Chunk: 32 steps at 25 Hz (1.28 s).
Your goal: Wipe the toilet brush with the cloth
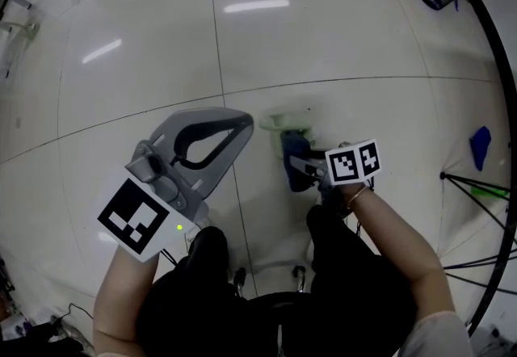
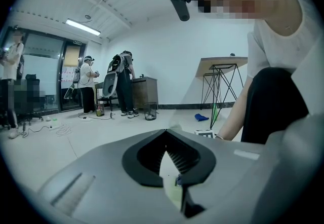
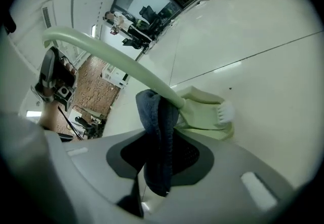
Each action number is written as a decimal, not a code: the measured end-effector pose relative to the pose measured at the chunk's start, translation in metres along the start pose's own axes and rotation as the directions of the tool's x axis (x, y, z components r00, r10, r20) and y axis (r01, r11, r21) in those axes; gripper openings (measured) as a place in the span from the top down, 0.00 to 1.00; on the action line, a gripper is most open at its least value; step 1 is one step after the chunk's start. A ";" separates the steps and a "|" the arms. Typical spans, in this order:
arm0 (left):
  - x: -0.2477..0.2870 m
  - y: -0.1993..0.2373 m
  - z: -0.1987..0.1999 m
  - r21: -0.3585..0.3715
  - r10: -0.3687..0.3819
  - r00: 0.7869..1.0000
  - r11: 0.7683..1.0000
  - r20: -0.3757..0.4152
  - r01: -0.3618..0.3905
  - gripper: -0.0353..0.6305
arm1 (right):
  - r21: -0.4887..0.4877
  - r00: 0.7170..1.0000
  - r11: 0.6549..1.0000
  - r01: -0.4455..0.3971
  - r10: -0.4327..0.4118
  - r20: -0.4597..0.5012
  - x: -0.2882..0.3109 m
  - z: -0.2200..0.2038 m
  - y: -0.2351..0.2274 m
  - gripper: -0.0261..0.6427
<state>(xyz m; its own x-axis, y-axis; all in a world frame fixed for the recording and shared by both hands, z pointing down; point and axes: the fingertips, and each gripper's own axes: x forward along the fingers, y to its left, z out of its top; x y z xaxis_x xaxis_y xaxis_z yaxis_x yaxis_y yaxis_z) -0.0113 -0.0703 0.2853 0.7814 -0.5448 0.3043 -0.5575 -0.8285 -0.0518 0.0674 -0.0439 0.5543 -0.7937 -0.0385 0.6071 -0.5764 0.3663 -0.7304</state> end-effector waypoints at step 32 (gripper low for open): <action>-0.118 0.000 0.126 -0.191 0.461 0.836 0.887 0.298 -0.421 0.96 | -0.408 0.638 0.702 0.584 -0.086 0.765 -0.302 0.153 0.235 0.80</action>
<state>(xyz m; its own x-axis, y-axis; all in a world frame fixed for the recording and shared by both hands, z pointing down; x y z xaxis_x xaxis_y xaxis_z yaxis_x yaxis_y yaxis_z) -0.0682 -0.0228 0.1294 0.4796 -0.8759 -0.0528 -0.8769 -0.4806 0.0078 0.1413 -0.0880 0.1515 -0.6055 -0.7676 0.2102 -0.7889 0.6137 -0.0313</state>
